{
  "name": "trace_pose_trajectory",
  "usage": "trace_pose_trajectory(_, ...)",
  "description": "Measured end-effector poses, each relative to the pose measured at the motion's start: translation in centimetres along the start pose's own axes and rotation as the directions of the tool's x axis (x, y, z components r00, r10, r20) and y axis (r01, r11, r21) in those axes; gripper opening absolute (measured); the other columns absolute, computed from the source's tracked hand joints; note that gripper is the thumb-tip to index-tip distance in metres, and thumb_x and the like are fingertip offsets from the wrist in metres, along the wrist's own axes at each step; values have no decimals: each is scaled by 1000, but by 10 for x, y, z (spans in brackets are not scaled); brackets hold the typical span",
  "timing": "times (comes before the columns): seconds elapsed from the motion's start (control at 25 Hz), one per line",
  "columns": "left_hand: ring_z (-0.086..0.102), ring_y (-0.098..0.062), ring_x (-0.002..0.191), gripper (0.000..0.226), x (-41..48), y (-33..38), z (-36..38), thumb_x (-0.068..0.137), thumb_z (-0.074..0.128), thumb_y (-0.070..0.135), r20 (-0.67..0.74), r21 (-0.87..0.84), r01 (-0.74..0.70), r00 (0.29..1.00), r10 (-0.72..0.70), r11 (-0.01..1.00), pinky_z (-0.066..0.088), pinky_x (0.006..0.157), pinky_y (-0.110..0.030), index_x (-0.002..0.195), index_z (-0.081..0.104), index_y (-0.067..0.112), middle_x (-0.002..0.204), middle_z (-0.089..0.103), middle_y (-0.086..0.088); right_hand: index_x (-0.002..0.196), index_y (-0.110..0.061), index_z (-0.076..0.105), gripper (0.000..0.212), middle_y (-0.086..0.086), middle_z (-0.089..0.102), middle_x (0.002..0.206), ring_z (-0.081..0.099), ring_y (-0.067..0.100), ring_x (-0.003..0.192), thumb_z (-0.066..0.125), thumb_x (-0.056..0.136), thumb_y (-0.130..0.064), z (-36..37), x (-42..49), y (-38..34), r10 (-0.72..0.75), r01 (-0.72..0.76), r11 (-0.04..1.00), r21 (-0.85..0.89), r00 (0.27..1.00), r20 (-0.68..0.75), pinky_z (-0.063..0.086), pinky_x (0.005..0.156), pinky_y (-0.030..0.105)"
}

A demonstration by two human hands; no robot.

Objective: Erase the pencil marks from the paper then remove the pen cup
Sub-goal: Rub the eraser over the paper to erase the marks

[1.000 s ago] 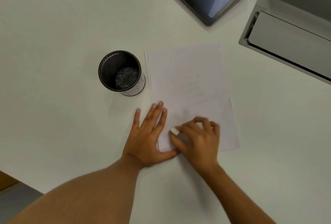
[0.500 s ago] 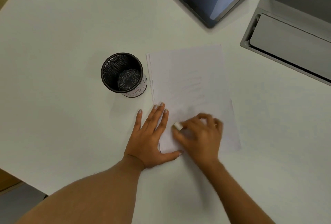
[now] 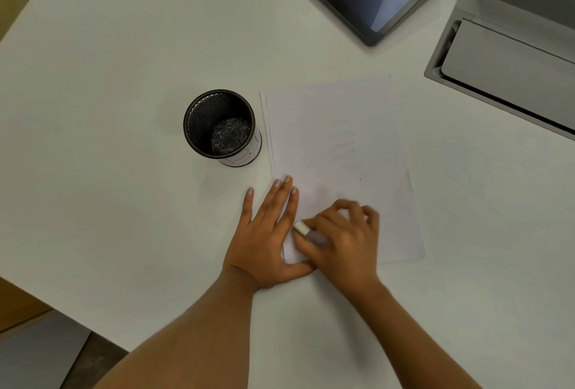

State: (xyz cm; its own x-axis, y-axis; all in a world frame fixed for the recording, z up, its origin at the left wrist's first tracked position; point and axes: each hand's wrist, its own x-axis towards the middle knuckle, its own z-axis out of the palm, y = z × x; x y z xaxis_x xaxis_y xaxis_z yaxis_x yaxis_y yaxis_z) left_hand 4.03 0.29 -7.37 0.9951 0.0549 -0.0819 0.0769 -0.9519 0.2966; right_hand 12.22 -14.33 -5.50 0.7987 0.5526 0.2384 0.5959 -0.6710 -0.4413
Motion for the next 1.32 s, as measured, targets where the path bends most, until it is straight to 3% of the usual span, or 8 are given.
trace_pose_trajectory(0.12,11,-23,156,114,0,1,-2,79,49,84,10,14,25,1000,-25,1000,11,123,-61,158,26,5,168,14,-11,69,-24,72,19,-9,71,73,61,25,94,76,75,-42,-10,33,40,225,-249,961,-124,957,-182,30,83,38)
trace_pose_trajectory(0.24,8,-22,157,115,0,1,-3,79,47,85,21,22,28,999,-29,999,10,123,-60,159,23,6,169,12,-9,73,-21,73,19,-6,71,75,59,28,97,79,73,-39,-18,44,48,385,-406,912,-63,897,-217,28,83,35)
trace_pose_trajectory(0.44,13,-24,156,111,0,-1,1,79,50,80,-4,-15,8,1000,-8,1000,14,122,-61,158,25,6,168,15,-11,75,-24,75,12,-10,70,75,62,25,92,78,73,-35,3,1,-13,67,-67,998,5,998,-18,31,82,35)
trace_pose_trajectory(0.68,8,-22,157,113,0,1,-3,80,46,84,25,1,30,999,-30,1000,12,123,-60,159,23,6,169,12,-9,71,-21,73,20,-7,71,74,57,24,97,81,75,-39,-13,42,42,342,-369,924,-95,913,-221,29,84,37)
trace_pose_trajectory(0.88,14,-24,156,112,-1,0,0,78,52,81,-6,-20,17,1000,-17,1000,15,122,-62,157,28,4,168,17,-11,68,-25,72,15,-10,68,69,60,21,92,78,75,-37,1,6,-1,74,-77,996,-44,995,-63,33,83,39)
trace_pose_trajectory(1.12,10,-22,156,113,-1,1,-2,79,51,83,5,-4,19,1000,-19,1000,11,123,-59,158,26,6,169,14,-9,69,-21,71,24,-6,71,72,58,25,97,79,75,-42,-18,50,63,433,-482,868,-116,851,-297,31,85,38)
trace_pose_trajectory(1.2,13,-23,156,113,-1,1,-1,78,53,83,-7,-5,21,1000,-21,1000,12,123,-60,157,29,5,168,17,-10,67,-21,70,19,-5,68,69,61,28,91,80,73,-36,-11,38,36,380,-412,907,-87,889,-257,33,83,38)
trace_pose_trajectory(1.32,17,-24,155,111,-1,2,0,78,52,82,-16,-6,10,1000,-10,1000,15,122,-61,156,32,5,167,19,-11,67,-23,70,16,-7,68,70,63,25,87,78,74,-35,-1,5,0,102,-106,993,-54,991,-83,35,81,38)
